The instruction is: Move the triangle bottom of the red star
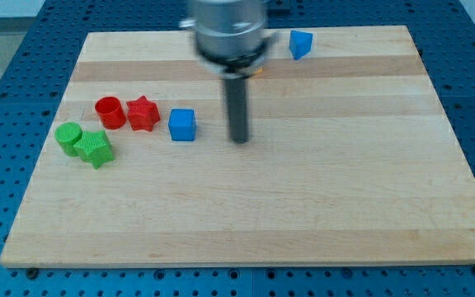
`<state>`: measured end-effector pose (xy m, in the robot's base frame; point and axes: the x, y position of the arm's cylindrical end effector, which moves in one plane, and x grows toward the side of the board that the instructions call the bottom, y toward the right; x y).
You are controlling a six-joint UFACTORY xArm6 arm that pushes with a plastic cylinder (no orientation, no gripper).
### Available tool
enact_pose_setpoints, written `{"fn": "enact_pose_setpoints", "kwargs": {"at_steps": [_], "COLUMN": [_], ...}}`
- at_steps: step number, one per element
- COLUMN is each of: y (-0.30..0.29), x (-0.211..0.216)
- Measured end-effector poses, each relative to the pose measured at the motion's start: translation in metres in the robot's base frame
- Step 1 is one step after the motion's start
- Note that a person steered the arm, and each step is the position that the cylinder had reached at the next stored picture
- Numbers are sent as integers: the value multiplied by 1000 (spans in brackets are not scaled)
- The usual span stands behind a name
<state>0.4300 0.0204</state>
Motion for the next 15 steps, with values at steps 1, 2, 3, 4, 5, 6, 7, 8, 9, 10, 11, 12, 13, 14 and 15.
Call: {"fn": "enact_pose_setpoints", "kwargs": {"at_steps": [1,2,3,4,5,6,7,8,9,10,11,12,13,14,15], "y": [100,127,92,51,54,32,-6,34,49,50,65,59,42,39,39], "x": [-56,-135,-195,-201,-230,-236,-212,-189,-151,-126,-160,-189,-195,-196,-198]}}
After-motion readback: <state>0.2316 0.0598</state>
